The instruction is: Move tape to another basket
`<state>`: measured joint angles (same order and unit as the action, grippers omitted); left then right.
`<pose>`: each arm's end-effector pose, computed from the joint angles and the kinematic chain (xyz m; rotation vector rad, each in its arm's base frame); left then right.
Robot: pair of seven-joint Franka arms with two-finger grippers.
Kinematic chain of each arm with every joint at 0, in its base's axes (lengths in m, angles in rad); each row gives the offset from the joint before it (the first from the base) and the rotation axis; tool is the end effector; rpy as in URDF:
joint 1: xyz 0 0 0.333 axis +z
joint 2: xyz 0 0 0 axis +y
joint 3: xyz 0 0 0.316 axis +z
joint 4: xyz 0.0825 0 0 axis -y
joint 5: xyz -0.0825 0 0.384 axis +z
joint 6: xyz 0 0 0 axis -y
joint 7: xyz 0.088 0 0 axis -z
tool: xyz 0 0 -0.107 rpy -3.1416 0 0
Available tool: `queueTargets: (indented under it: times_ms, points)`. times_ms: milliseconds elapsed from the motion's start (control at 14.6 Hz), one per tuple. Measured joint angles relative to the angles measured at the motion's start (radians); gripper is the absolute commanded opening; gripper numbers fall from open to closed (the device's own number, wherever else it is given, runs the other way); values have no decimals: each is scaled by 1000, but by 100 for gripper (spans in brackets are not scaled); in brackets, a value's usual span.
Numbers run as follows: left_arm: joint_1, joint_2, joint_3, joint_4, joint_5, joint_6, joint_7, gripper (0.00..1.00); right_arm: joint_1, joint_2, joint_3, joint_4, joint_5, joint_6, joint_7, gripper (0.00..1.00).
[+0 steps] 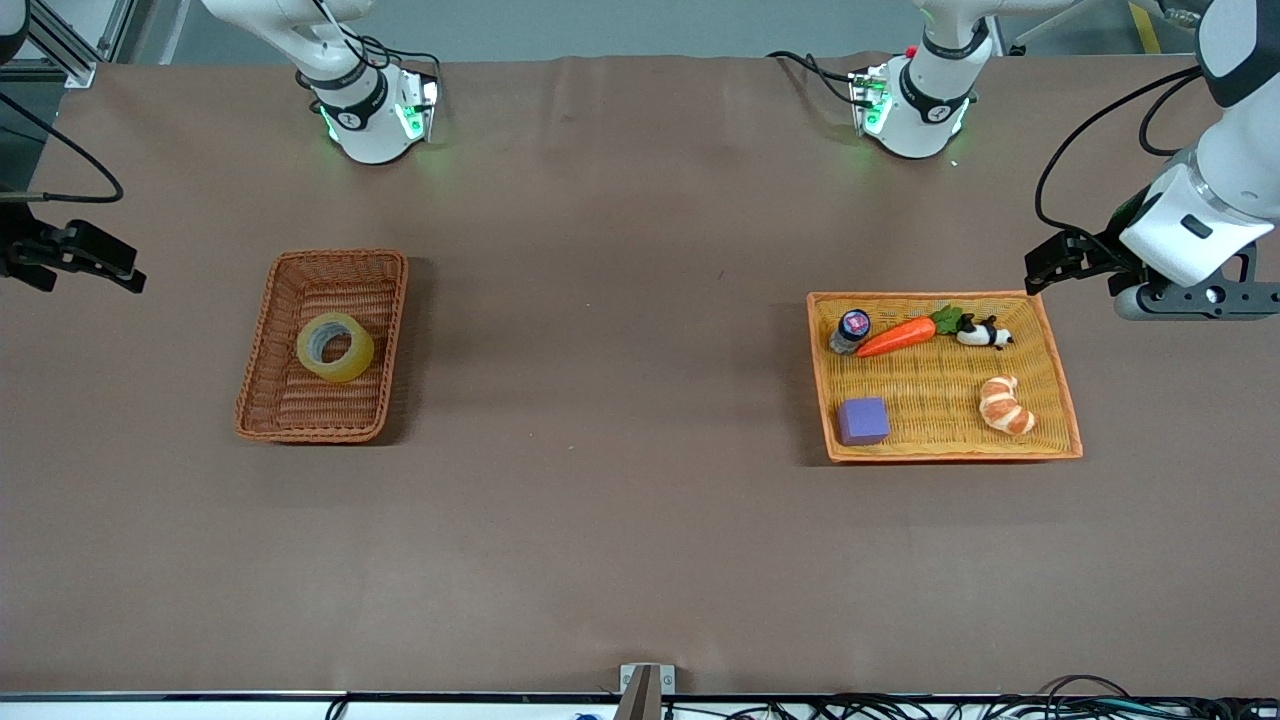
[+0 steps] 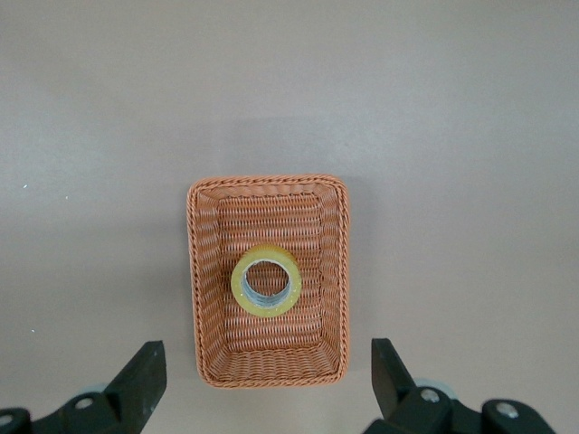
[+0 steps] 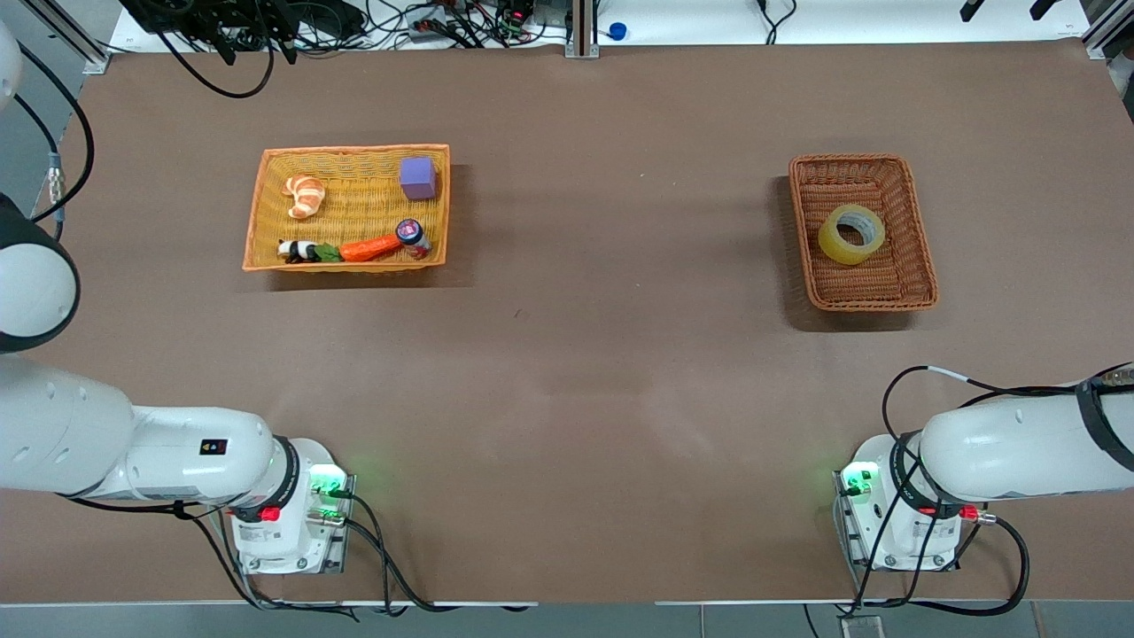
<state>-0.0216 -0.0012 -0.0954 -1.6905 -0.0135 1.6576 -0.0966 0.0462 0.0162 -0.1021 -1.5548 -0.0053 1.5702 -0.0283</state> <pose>0.5538 -0.0665 0.5759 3.1312 -0.0298 -0.0516 0.5586 -0.0313 0.6230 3.1344 -0.0432 -0.0016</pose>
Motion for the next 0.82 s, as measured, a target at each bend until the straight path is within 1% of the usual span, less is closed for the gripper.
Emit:
queueTargets:
  times_ms: [823]
  points:
    - [-1, 7, 0, 12, 0, 1, -28, 98, 0, 0, 0, -1, 0, -1, -1, 100]
